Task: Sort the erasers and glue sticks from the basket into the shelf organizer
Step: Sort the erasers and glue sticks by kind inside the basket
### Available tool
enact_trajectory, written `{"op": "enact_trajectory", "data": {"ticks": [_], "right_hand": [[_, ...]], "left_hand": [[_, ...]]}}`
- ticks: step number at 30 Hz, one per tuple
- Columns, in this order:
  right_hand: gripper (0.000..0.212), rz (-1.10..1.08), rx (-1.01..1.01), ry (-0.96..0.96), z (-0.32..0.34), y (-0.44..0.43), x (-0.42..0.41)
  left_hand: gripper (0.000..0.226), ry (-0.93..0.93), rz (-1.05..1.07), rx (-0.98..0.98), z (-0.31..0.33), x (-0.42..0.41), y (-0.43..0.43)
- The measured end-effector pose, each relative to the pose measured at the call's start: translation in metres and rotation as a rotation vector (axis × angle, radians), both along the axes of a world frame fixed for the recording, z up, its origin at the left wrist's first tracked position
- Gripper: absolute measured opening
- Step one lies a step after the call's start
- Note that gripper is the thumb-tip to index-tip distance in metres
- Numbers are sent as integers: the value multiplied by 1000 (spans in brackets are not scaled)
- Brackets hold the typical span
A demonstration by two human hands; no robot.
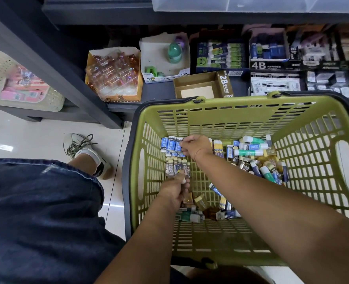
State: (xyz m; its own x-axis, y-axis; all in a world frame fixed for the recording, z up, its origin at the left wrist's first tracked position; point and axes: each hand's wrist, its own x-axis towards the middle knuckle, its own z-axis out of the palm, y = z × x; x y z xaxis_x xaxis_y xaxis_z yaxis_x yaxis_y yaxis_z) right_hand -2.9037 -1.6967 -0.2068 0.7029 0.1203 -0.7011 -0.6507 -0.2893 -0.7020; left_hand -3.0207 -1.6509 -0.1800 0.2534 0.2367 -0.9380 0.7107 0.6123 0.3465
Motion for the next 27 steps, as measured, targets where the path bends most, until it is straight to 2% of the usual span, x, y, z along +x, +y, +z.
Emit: {"op": "enact_trajectory", "data": {"ticks": [5, 7, 10, 12, 14, 18, 20, 23, 25, 27], "right_hand": [[4, 83, -9, -40, 10, -14, 1], [5, 186, -65, -68, 16, -28, -2], [14, 439, -103, -28, 22, -54, -14], [19, 551, -78, -7, 24, -71, -22], [13, 609, -32, 3, 24, -86, -24], [19, 753, -110, 83, 28, -105, -16], [16, 694, -123, 78, 30, -113, -5], [9, 318, -133, 2, 26, -128, 11], [19, 30, -143, -15, 15, -134, 18], [33, -101, -171, -25, 2, -135, 19]], "left_hand": [[6, -37, 130, -63, -1, 1, -1], [13, -55, 155, -70, -1, 1, -2], [21, -69, 85, -55, -2, 0, -3], [18, -64, -48, -22, -4, 0, -4], [10, -73, -126, 37, -4, 0, -8], [12, -146, -45, 123, -1, 13, -15], [13, -181, -86, 197, -2, 24, -20], [24, -222, -375, 438, 0, 40, -29], [38, -240, -581, 528, -5, 48, -32], [46, -218, -776, 610, -16, 57, -36]]}}
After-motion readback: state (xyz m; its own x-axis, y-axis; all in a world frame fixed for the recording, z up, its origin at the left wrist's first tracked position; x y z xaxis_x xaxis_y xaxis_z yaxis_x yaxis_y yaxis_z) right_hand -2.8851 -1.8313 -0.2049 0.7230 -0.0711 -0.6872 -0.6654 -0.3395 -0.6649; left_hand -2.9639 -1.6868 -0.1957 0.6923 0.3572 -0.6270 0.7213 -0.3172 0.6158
